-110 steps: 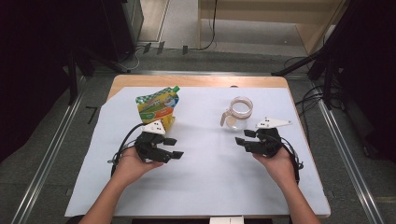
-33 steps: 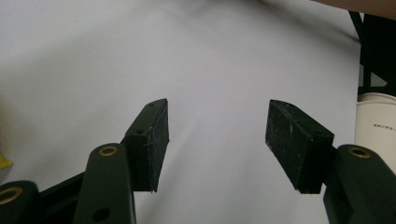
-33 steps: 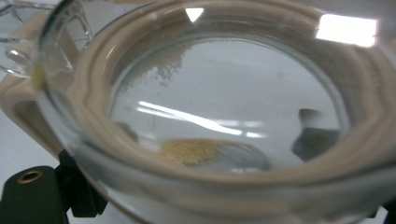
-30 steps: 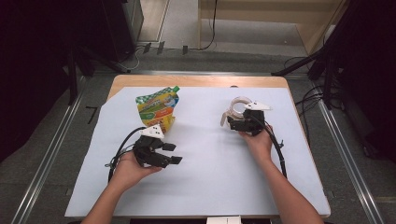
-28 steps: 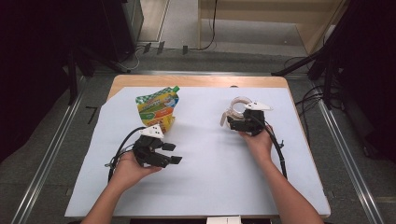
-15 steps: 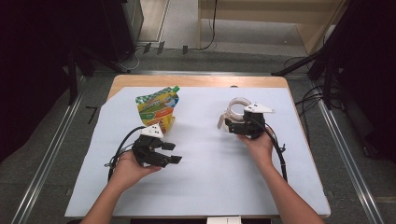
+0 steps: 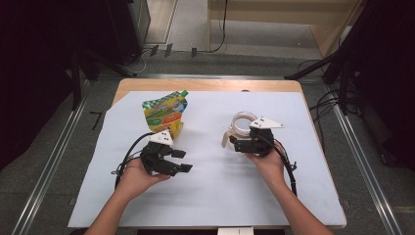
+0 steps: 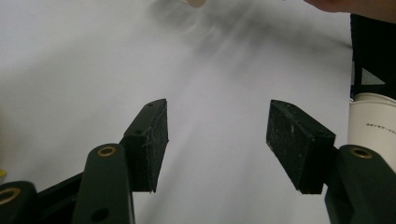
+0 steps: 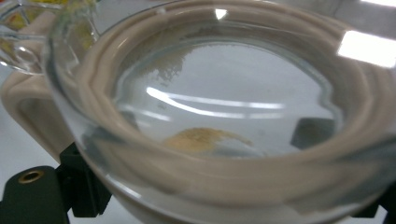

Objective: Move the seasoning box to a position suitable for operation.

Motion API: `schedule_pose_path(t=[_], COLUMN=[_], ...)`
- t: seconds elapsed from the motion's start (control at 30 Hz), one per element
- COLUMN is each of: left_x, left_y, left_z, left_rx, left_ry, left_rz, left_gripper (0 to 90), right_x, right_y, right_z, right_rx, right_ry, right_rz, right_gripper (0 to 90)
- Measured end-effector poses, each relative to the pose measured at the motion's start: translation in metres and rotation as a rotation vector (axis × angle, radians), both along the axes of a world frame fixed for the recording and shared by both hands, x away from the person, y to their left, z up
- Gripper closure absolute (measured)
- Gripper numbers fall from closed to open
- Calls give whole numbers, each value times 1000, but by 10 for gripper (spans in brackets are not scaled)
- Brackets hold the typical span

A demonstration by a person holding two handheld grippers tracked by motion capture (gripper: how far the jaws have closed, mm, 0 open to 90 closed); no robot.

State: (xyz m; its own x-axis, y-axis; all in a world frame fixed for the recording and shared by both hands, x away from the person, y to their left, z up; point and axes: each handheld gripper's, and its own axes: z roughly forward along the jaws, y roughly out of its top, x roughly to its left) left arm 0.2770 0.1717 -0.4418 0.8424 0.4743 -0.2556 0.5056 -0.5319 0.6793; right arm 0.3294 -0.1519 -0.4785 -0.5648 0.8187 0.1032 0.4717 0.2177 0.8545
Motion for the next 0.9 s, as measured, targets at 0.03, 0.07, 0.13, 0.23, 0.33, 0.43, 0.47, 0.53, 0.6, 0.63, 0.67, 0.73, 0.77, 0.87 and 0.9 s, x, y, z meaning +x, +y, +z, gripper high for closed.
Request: schedule_pose_path(t=[0.03,0.07,0.13,0.23,0.33,0.43,0.47,0.53,0.6,0.63,0.67,0.73,0.77,0.87,0.9], left_x=[0,0,-1,-1,-1,-1,-1,-1,0,0,0,0,0,0,-1], left_y=[0,-1,-1,-2,-2,-2,-1,-1,-1,-1,-1,-1,0,-1,-1], left_z=[0,0,0,0,0,0,0,0,0,0,0,-1,0,0,0], left_rx=[-3,0,3,6,6,5,3,4,4,4,3,2,6,-8,-13], left_ry=[1,0,-1,-4,-1,-3,-2,-2,-1,-1,-1,-1,0,6,9], left_rz=[-4,-4,-4,-13,-13,-10,-7,-6,-7,-7,-7,-7,-7,-11,-14], left_gripper=[397,397,396,397,396,396,396,396,396,395,395,395,395,395,394], right_x=[-2,-5,-12,-20,-27,-34,-36,-37,-41,-42,-43,-44,-45,-47,-49], right_y=[2,4,11,20,28,35,37,39,45,46,48,50,53,56,57], right_z=[0,-1,-2,-4,-5,-6,-7,-8,-11,-12,-13,-13,-15,-18,-19], right_rx=[1,4,6,-2,-2,-13,-18,-17,-21,-25,-28,-29,-38,-50,-54], right_ry=[1,7,18,18,26,30,33,35,41,43,47,52,53,64,51], right_rz=[6,15,43,77,104,138,144,150,169,174,181,186,205,215,218], right_gripper=[119,119,119,119,119,119,119,119,119,119,119,119,118,118,118])
